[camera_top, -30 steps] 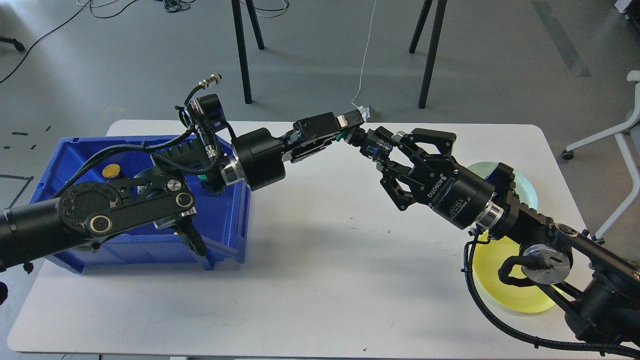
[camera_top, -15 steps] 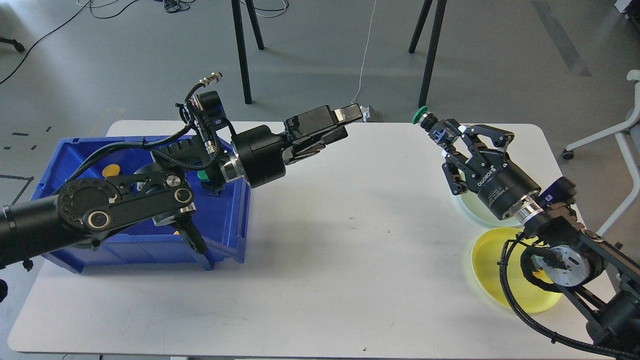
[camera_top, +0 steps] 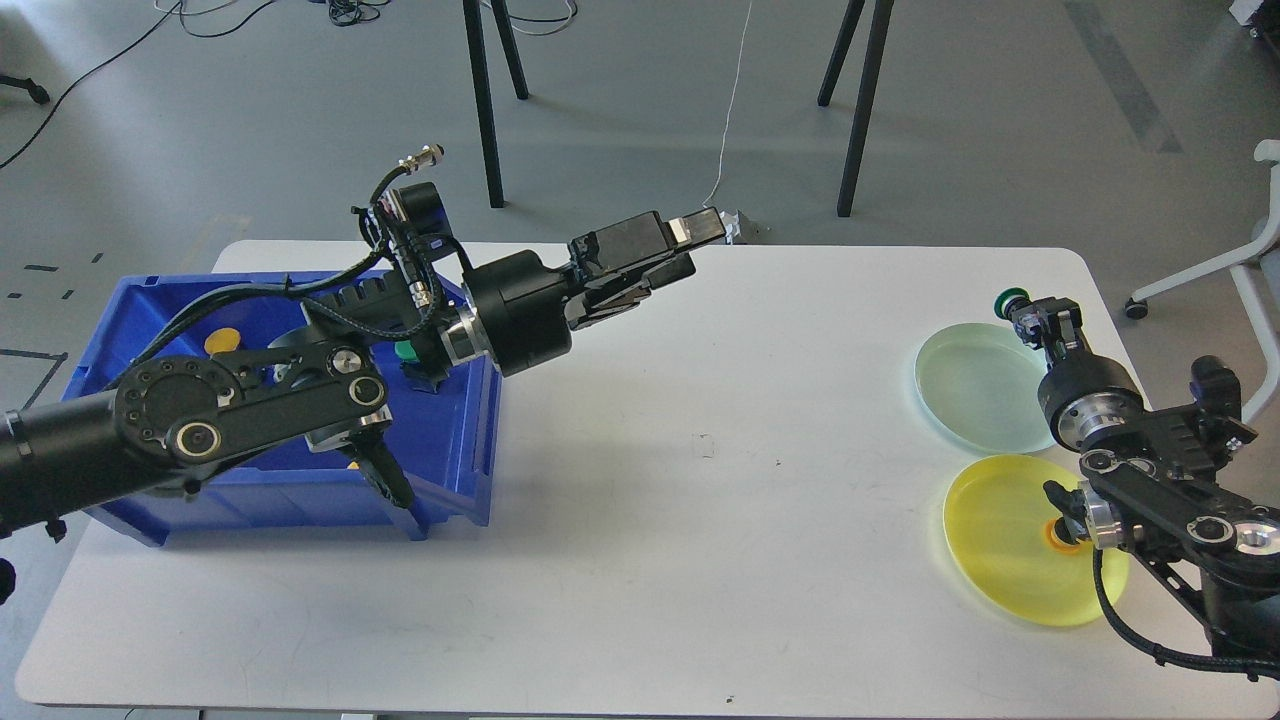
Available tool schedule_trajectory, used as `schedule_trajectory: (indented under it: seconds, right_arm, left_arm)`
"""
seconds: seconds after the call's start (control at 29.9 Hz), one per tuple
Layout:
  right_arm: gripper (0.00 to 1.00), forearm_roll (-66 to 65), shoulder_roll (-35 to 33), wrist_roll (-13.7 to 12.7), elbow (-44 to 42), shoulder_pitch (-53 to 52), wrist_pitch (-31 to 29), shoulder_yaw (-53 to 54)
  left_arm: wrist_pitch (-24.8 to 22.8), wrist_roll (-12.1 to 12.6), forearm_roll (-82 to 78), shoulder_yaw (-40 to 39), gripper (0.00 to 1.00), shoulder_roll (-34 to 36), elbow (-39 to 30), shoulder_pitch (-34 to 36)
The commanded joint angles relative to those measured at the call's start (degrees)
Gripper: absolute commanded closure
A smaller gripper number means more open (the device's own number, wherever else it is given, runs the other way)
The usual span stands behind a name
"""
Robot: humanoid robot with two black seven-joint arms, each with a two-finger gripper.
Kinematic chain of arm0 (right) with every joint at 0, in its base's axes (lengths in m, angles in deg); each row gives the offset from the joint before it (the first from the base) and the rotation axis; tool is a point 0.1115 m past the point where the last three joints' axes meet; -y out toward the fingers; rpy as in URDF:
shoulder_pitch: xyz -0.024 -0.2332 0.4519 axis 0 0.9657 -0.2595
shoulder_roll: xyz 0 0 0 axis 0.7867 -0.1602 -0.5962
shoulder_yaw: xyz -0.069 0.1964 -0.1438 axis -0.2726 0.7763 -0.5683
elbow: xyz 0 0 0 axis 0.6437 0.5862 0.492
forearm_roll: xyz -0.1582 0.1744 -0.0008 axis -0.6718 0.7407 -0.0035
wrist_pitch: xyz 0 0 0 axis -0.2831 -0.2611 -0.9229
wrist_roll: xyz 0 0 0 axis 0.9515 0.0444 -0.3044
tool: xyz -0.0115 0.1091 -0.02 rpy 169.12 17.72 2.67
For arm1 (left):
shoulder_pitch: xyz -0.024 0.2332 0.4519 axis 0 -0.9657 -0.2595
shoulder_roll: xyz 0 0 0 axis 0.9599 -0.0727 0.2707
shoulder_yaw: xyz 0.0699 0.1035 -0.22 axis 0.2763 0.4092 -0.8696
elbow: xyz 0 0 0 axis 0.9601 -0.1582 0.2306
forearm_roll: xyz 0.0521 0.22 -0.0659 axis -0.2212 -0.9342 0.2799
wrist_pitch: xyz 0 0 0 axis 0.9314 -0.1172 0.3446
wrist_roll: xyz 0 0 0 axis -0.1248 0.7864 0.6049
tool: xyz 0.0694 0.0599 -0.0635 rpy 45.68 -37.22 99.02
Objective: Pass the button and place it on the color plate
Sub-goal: 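Lower the green button onto the pale green plate with the right gripper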
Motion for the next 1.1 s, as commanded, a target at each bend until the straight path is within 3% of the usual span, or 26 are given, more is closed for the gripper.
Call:
schedule_trajectory:
  seconds: [0.0,0.07,0.33,0.43,0.6,0.74,1.07]
  right_arm:
    - [0.75,0.1,0.3,-0.5,-1.7,-1.0,0.0,-2.3]
    - [0.61,0.2,0.3,-0.5,-1.6,-0.9,0.0,-2.4]
    - [0.43,0.3,0.3,-0.5,-1.2,-0.2,0.0,-2.4]
    - [0.30,0.4,0.3,-0.5,-1.0,-0.2,0.0,-2.1]
    - [0.26,0.9,0.3,-0.6,-0.8,-0.3,0.0,-1.9]
    - [0.16,0.9,0.2,-0.6,-0.8,-0.2,0.0,-2.1]
    - [0.07,0.9,-0.2,-0.6,0.1,0.4,0.0,-1.8]
  left_arm:
    - [0.0,0.0,0.3,0.0,0.11,0.0,0.0,-0.1]
    - [0.0,0.0,0.3,0.0,0.11,0.0,0.0,-0.1]
    - [0.0,0.0,0.4,0.0,0.11,0.0,0.0,-0.1]
    - [0.0,0.0,0.4,0.0,0.11,0.0,0.0,-0.1]
    - [0.0,0.0,0.4,0.0,0.10,0.0,0.0,-0.1]
    - [0.0,0.0,0.4,0.0,0.11,0.0,0.0,-0.1]
    - [0.0,0.0,0.5,0.0,0.11,0.0,0.0,-0.1]
